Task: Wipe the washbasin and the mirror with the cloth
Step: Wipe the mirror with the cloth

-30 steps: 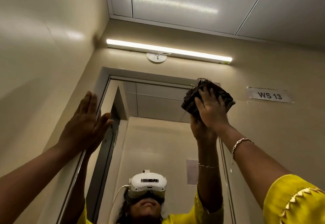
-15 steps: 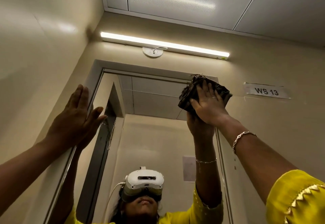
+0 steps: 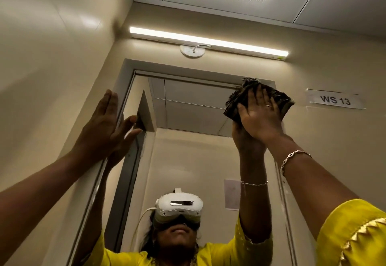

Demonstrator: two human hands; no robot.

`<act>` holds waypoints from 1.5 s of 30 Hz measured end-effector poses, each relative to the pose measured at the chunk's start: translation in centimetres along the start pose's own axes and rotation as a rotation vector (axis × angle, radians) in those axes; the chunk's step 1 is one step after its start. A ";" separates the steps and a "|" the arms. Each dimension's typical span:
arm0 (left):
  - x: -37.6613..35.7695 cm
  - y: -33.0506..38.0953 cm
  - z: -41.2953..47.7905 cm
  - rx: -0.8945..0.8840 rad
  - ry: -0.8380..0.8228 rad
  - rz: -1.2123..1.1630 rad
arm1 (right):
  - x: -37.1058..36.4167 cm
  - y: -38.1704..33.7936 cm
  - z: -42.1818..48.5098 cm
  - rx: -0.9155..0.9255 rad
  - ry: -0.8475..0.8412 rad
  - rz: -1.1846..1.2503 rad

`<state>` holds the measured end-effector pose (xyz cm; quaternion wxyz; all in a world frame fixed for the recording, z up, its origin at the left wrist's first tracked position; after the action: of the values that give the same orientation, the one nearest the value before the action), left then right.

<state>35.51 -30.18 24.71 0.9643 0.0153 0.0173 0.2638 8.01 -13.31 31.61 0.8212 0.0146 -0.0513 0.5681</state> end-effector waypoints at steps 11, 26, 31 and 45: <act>0.6 0.2 -0.3 0.016 -0.016 -0.170 | -1.7 -9.9 0.0 0.111 0.037 0.067; 0.1 -0.6 -0.2 -0.001 0.024 -0.305 | -3.3 -22.0 0.2 0.285 0.023 0.119; 0.1 -0.4 -0.2 -0.006 0.031 -0.306 | -3.3 -23.1 0.2 0.342 0.008 0.112; 0.4 0.0 -0.4 -0.010 0.038 -0.202 | -3.9 -22.8 -4.3 0.461 0.006 0.037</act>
<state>35.81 -29.98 24.25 0.9855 0.0038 0.0357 0.1656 28.26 -24.71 27.75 0.7857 0.1994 0.0820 0.5798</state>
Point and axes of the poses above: each hand's wrist, its own z-axis towards the middle knuckle, its own x-axis out of the back of the hand, y = z × x, the point moved 5 cm from there along z, towards the middle knuckle, and after that the axes turned 2 degrees about y, right-handed, at the moved point
